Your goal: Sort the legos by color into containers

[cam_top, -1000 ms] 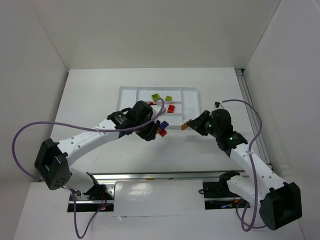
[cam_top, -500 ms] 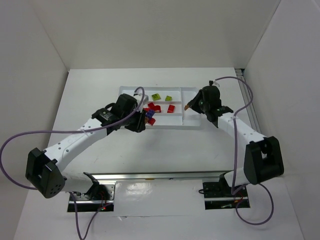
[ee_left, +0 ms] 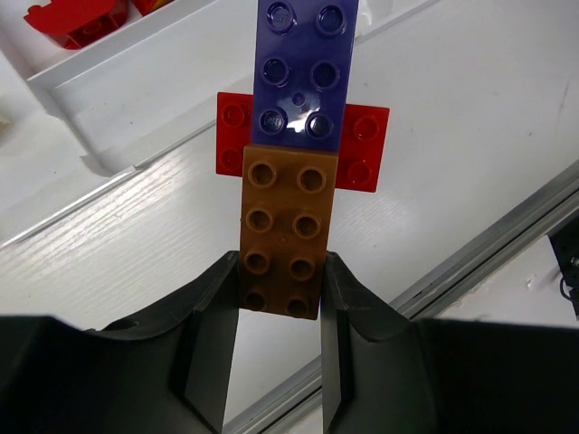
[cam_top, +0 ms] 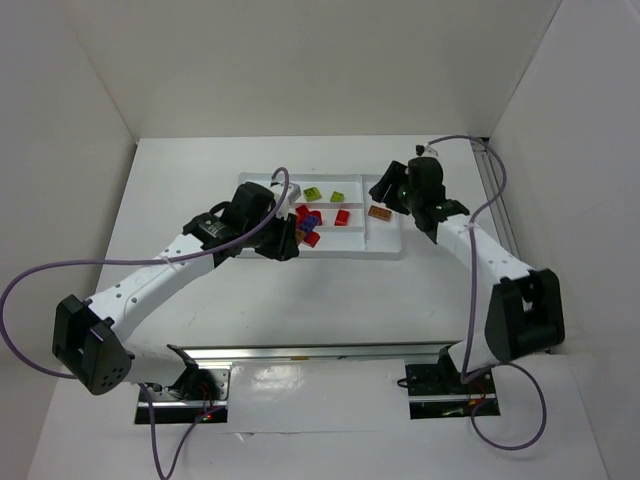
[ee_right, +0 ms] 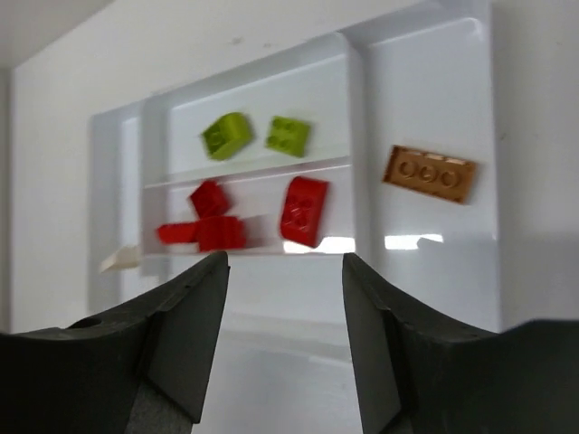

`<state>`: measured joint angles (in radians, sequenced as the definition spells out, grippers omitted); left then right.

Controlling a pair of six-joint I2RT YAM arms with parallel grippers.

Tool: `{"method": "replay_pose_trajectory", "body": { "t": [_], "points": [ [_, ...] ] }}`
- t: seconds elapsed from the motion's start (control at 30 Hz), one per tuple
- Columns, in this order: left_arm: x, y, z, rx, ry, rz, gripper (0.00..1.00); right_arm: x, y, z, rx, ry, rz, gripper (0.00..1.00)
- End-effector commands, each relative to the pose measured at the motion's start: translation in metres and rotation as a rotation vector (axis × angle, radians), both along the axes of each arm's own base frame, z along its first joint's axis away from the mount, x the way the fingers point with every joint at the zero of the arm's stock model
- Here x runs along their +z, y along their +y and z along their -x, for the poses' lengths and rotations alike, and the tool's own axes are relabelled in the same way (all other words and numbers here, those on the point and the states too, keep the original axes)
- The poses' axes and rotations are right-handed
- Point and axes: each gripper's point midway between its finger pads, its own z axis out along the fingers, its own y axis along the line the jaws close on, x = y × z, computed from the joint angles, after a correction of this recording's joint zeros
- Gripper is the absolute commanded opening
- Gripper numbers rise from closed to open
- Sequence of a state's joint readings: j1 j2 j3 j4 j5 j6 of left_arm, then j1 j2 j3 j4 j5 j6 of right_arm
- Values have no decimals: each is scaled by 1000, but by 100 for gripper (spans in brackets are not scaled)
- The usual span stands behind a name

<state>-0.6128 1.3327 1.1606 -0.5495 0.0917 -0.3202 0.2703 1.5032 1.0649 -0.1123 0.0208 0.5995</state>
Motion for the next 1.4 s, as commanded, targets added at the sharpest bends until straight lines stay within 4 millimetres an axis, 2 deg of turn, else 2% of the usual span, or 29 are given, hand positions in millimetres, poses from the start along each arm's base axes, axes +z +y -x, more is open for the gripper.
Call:
{"method": "replay_pose_trajectory", "body": {
  "t": [0.0, 0.03, 0.1, 0.13, 0.23, 0.3, 0.33, 0.47, 0.6, 0.77, 0.8, 0.83, 0.93, 0.97, 1.1, 1.13, 1.23, 1.33, 1.37],
  "points": [
    [21, -15, -8, -30, -43, 77, 0, 50, 17, 32, 172, -114, -88, 60],
    [19, -16, -7, -38, -32, 78, 0, 67, 33, 48, 299, -155, -144, 60],
    [22, -17, -8, -44, -44, 78, 0, 59, 48, 69, 412, -129, -200, 67],
    [22, -18, -7, -51, -40, 83, 0, 68, 67, 88, 544, -138, -259, 72],
    [23, -22, -7, -66, -45, 79, 0, 65, 92, 113, 680, -108, -305, 83],
    [24, -23, -8, -66, -53, 84, 0, 70, 104, 118, 702, -120, -335, 85],
    [25, -24, -7, -73, -49, 89, 0, 72, 110, 120, 702, -122, -342, 85],
    [18, -24, -4, -75, -30, 93, 0, 58, 123, 114, 698, -40, -395, 83],
    [20, -26, -3, -76, -34, 114, 0, 63, 145, 125, 771, -46, -435, 83],
    [16, -26, -1, -82, -22, 114, 0, 55, 152, 128, 740, -3, -472, 83],
    [16, -26, -1, -82, -22, 114, 0, 64, 155, 126, 718, -13, -536, 83],
    [18, -30, 0, -92, -29, 119, 0, 54, 154, 130, 697, 17, -572, 82],
    [14, -29, 1, -92, -22, 114, 0, 66, 156, 129, 666, -12, -680, 80],
    [14, -29, 1, -92, -22, 114, 0, 62, 159, 127, 652, -8, -676, 80],
    [10, -27, 1, -84, -18, 104, 0, 60, 162, 123, 611, -2, -662, 73],
    [11, -28, 0, -85, -25, 109, 0, 67, 164, 125, 615, -22, -672, 70],
    [14, -28, 1, -85, -33, 114, 0, 68, 164, 127, 604, -13, -706, 64],
    [10, -27, 2, -85, -24, 108, 0, 74, 164, 128, 595, -16, -762, 60],
    [7, -26, 2, -85, -23, 107, 0, 71, 165, 127, 588, -7, -777, 56]
  ]
}}
